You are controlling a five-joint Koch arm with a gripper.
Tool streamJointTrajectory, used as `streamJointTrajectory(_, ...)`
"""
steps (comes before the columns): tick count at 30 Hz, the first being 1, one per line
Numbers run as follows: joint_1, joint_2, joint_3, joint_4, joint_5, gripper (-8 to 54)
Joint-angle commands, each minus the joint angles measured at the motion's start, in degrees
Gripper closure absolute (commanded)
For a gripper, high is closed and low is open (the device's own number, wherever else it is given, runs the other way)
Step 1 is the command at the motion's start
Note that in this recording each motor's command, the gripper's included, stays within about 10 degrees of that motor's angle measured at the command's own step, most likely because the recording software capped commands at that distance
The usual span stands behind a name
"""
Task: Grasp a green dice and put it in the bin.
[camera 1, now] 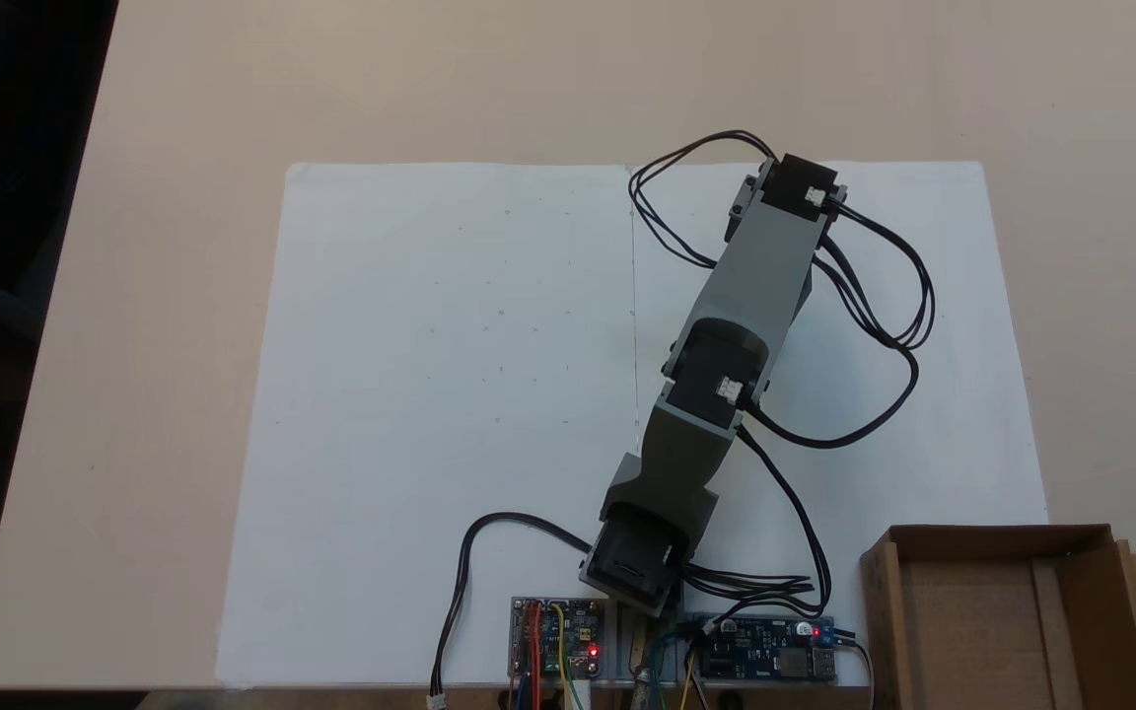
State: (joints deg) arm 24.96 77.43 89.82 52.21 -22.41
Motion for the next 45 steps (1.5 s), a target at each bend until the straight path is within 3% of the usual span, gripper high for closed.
streamJointTrajectory(1,0.97,0.09,-1.93,1.58,-3.25,3.8)
streamJointTrajectory(45,3.25,-6.24,-1.93,-6.24,-7.65,3.8)
